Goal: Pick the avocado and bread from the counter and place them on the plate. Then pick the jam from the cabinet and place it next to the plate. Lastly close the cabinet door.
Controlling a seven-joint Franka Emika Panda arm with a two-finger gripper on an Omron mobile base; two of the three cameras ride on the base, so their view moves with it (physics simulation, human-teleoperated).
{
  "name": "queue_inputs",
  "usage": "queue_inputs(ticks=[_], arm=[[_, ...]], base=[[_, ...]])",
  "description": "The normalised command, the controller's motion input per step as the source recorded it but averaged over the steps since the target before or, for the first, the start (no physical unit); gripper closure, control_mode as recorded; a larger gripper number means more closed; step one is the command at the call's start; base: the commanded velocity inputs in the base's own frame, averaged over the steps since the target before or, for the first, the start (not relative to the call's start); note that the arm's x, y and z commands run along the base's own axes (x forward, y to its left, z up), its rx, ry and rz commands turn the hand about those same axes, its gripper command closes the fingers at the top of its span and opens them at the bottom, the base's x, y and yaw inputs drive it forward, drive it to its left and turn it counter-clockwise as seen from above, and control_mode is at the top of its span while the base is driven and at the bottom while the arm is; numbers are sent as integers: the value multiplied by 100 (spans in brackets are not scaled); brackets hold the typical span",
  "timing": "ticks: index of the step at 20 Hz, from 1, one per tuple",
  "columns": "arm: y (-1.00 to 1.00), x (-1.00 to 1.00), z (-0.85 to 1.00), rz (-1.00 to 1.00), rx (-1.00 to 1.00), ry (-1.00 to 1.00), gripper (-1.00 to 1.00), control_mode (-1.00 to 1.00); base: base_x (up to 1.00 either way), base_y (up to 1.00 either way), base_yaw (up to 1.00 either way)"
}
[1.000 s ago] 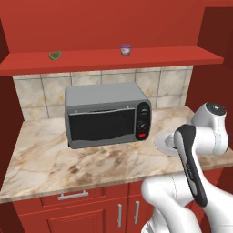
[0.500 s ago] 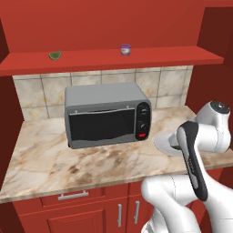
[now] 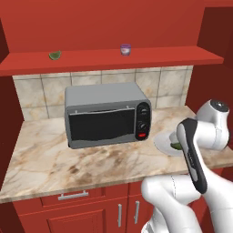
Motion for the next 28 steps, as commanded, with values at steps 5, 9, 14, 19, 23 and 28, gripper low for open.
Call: queue_inputs(ticks=[5, 9, 14, 19, 23, 28], arm=[[-9, 21, 0, 1, 0, 0, 100, -100], [-4, 20, 0, 0, 0, 0, 100, -100], [-5, 15, -4, 2, -1, 0, 100, -100], [-3, 14, -15, 1, -3, 0, 100, -100], [0, 15, -15, 0, -4, 0, 100, -100], [0, 14, -16, 0, -4, 0, 100, -100]], base=[[0, 0, 0], [0, 0, 0], [0, 0, 0], [0, 0, 0], [0, 0, 0], [0, 0, 0]])
